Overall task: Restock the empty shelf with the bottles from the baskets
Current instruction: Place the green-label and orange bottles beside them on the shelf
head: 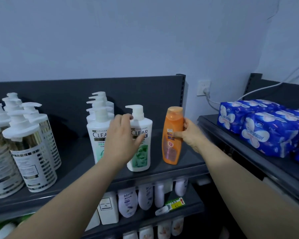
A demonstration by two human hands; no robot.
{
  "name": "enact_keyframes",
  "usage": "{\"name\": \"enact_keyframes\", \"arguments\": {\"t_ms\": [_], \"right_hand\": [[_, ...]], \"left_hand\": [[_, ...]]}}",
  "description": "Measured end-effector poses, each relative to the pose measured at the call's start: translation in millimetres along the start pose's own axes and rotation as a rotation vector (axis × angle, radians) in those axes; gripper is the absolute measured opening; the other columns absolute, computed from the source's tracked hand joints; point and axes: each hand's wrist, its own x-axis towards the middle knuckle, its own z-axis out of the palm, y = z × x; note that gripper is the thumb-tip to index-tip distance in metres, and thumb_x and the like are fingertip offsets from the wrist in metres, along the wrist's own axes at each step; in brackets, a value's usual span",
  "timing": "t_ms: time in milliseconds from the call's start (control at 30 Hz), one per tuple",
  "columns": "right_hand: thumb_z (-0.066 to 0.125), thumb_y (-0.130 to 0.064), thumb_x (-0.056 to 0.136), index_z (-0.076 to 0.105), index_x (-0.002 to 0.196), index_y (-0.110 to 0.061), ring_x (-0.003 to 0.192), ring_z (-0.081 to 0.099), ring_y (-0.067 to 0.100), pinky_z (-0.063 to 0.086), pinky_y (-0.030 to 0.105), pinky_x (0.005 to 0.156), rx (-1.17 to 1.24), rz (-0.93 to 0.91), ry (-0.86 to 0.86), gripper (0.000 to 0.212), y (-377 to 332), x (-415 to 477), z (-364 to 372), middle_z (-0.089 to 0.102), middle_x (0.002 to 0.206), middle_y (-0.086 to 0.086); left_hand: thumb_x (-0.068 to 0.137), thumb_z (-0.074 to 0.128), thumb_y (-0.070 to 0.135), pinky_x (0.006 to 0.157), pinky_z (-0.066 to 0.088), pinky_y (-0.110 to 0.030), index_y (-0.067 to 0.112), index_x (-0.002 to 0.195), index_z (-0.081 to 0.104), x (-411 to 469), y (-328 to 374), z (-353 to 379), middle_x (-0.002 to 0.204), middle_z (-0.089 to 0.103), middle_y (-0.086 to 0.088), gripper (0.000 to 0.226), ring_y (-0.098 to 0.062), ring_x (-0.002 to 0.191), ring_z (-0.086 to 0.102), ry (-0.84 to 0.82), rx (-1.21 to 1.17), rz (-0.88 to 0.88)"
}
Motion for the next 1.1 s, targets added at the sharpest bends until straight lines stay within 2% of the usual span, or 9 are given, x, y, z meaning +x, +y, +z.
{"name": "enact_keyframes", "arguments": {"t_ms": [133, 267, 467, 600, 700, 867, 933, 1033, 1100], "right_hand": [[0.084, -0.008, 0.070, 0.051, 0.122, -0.022, 0.105, 0.063, 0.021, 0.052, 0.044, 0.093, -0.082, 0.011, -0.074, 0.063, 19.5, 2.9, 1.0, 0.065, 0.115, -0.001], [0.084, -0.007, 0.070, 0.052, 0.115, -0.028, 0.102, 0.064, 0.016, 0.053, 0.042, 0.092, -0.039, -0.035, -0.075, 0.059, 32.9, 12.9, 3.2, 0.066, 0.111, -0.005], [0.080, -0.002, 0.073, 0.049, 0.121, -0.021, 0.105, 0.063, 0.015, 0.051, 0.040, 0.096, -0.004, -0.090, -0.090, 0.061, 38.2, 44.2, 14.4, 0.065, 0.114, -0.003], [0.076, 0.000, 0.078, 0.046, 0.122, -0.018, 0.105, 0.062, 0.015, 0.054, 0.023, 0.079, 0.002, -0.122, -0.134, 0.056, 38.8, 73.6, 22.8, 0.063, 0.117, 0.000], [0.076, -0.003, 0.079, 0.045, 0.126, -0.021, 0.110, 0.061, 0.016, 0.052, 0.037, 0.095, -0.026, -0.129, -0.169, 0.059, 42.1, 99.0, 26.8, 0.063, 0.120, 0.000], [0.076, -0.007, 0.080, 0.043, 0.133, -0.020, 0.112, 0.060, 0.016, 0.047, 0.041, 0.102, -0.043, -0.139, -0.210, 0.064, 42.9, 134.5, 32.2, 0.063, 0.121, -0.001], [0.075, -0.008, 0.081, 0.043, 0.132, -0.022, 0.111, 0.060, 0.016, 0.050, 0.041, 0.097, -0.026, -0.137, -0.230, 0.063, 43.1, 143.7, 35.5, 0.063, 0.122, -0.002], [0.073, -0.009, 0.083, 0.041, 0.133, -0.024, 0.106, 0.060, 0.013, 0.051, 0.032, 0.076, -0.004, -0.130, -0.260, 0.061, 42.1, 153.1, 39.7, 0.063, 0.122, -0.003], [0.073, -0.010, 0.084, 0.040, 0.134, -0.025, 0.107, 0.060, 0.013, 0.052, 0.036, 0.077, -0.014, -0.130, -0.266, 0.061, 41.3, 159.7, 41.7, 0.063, 0.121, -0.005]], "left_hand": [[0.064, 0.085, 0.041, 0.107, 0.026, -0.027, 0.008, 0.144, 0.031, 7.2, 3.4, 12.9, 0.138, 0.036, -0.016, 0.102, -0.026, 0.127, 0.034, 0.023, -0.024, 0.026], [0.064, 0.085, 0.044, 0.112, 0.018, -0.028, 0.016, 0.154, 0.005, 13.1, 8.7, 25.3, 0.153, 0.021, -0.014, 0.124, -0.024, 0.143, 0.019, -0.044, -0.135, -0.042], [0.069, 0.084, 0.036, 0.106, 0.025, -0.029, 0.021, 0.155, -0.001, 8.2, 0.6, 43.0, 0.138, 0.038, -0.008, 0.121, -0.022, 0.128, 0.035, -0.044, -0.203, -0.080], [0.070, 0.084, 0.033, 0.104, 0.020, -0.021, 0.023, 0.154, 0.000, 13.2, -4.7, 50.4, 0.140, 0.035, -0.005, 0.120, -0.014, 0.129, 0.031, -0.029, -0.245, -0.071], [0.070, 0.085, 0.030, 0.102, 0.020, -0.017, 0.025, 0.154, 0.000, 15.8, -7.1, 51.7, 0.141, 0.032, -0.003, 0.120, 0.007, 0.117, 0.026, -0.034, -0.282, -0.083], [0.069, 0.085, 0.029, 0.101, 0.022, -0.017, 0.024, 0.154, 0.001, 15.0, -8.0, 54.3, 0.139, 0.031, 0.000, 0.120, 0.016, 0.108, 0.019, -0.028, -0.271, -0.090], [0.069, 0.085, 0.030, 0.100, 0.024, -0.018, 0.026, 0.154, 0.000, 15.1, -9.3, 56.0, 0.132, 0.028, 0.007, 0.120, 0.017, 0.107, 0.019, -0.027, -0.268, -0.096], [0.068, 0.085, 0.030, 0.098, 0.027, -0.019, 0.029, 0.154, -0.001, 14.6, -11.5, 57.5, 0.124, 0.023, 0.014, 0.121, 0.014, 0.107, 0.023, -0.029, -0.265, -0.105], [0.069, 0.084, 0.030, 0.098, 0.027, -0.019, 0.030, 0.153, -0.002, 14.6, -12.2, 57.9, 0.124, 0.022, 0.014, 0.121, 0.015, 0.106, 0.023, -0.029, -0.258, -0.103]]}}
